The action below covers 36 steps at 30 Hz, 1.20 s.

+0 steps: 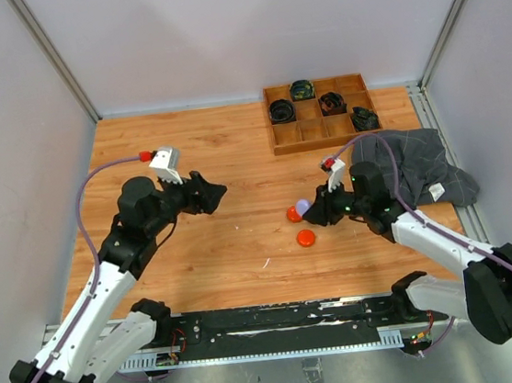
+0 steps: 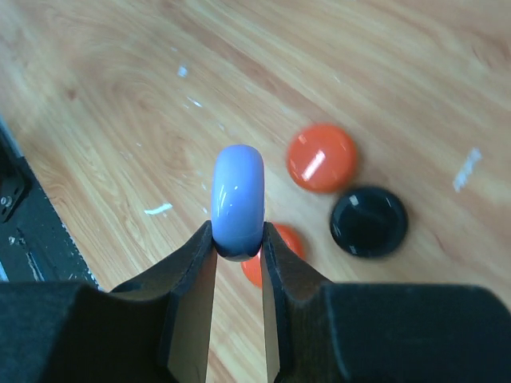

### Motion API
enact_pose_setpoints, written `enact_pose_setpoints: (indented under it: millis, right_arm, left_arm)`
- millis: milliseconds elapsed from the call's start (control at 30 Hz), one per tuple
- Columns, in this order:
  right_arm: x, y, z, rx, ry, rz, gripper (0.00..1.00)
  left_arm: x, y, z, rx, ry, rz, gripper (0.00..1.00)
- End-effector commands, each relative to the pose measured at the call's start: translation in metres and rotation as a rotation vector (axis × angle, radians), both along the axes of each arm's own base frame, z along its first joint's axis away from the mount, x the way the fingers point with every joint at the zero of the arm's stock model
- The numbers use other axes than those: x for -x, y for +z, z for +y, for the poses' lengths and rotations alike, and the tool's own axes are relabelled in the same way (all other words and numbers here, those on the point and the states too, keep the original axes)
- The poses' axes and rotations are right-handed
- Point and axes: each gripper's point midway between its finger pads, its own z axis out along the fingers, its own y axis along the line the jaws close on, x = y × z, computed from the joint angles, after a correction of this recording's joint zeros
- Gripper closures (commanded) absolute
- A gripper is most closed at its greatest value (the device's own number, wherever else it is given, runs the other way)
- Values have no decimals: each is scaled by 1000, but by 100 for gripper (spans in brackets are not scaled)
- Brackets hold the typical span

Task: Insert the wireless bluetooth earbuds into the charging case
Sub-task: Place the charging case at the center of the board.

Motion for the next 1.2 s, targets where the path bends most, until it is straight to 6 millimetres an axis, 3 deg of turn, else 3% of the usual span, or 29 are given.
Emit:
enact_pose_setpoints:
  millis: [0,200,267,500,633,767,900,1067,1167]
  right_arm:
    - [19,-40,-47,75,-189,234,99]
    - [34,-76,-72,98,-320,380,99]
    - [36,-83,-73,102,-334,412,99]
    - [25,-91,-56,3,-327,465,99]
    - [23,-94,-41,-59,-292,515,91]
    - [24,-97,-41,-58,-304,530,67]
    - [27,-99,-62,39,-384,489,38]
    - [34,-82,-91,137,-467,408,16]
    - [38,-61,-103,159,-510,342,0]
  left_arm:
    - [-2,-18,68,-230,287,8,17]
    - [0,-19,101,-267,433,-81,1]
    - [0,-24,105,-272,449,-79,1]
    - [-3,-24,124,-220,533,-64,1]
    - [-2,-18,132,-153,568,-80,1]
    - [0,-14,141,-151,610,-84,1]
    - [3,-11,145,-137,635,-90,1]
    - [9,-1,141,-87,614,-102,1]
    - [17,7,143,-54,626,-103,1]
